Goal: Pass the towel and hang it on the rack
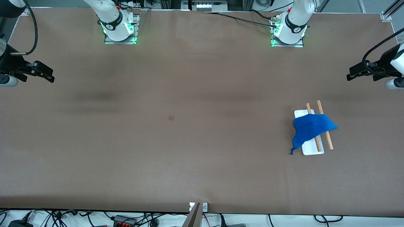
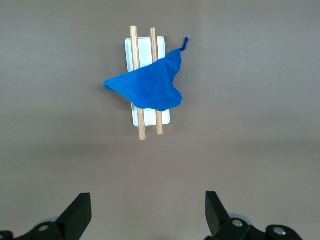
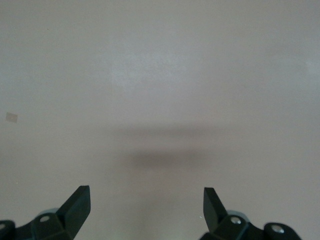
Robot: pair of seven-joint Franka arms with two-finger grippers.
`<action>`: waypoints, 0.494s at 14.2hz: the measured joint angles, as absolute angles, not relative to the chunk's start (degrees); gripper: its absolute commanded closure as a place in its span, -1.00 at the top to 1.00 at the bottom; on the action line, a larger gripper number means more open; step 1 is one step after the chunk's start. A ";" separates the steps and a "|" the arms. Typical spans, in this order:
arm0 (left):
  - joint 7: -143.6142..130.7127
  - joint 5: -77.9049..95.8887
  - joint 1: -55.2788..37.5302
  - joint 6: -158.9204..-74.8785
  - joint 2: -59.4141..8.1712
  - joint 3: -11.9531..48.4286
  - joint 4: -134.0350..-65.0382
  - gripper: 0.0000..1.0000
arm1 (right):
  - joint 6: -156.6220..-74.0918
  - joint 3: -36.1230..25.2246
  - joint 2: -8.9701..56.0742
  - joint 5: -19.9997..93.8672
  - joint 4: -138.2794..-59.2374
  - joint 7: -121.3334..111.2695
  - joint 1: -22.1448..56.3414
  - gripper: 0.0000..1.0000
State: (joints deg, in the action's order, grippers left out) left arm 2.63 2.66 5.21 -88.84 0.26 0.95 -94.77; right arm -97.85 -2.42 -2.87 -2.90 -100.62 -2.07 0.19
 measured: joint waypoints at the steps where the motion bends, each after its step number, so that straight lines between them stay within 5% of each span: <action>1: 2.59 2.66 5.20 -88.88 0.26 0.95 -94.79 1.00 | -97.85 -2.42 -2.87 -2.90 -100.62 -2.07 0.19 1.00; 7: 2.46 2.66 5.21 -88.97 0.30 0.91 -94.80 1.00 | -97.22 -2.42 -2.97 -2.87 -100.62 -2.07 0.18 1.00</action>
State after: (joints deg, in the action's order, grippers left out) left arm 2.46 2.66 5.21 -88.97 0.30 0.91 -94.80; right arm -97.22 -2.42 -2.97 -2.87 -100.62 -2.07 0.18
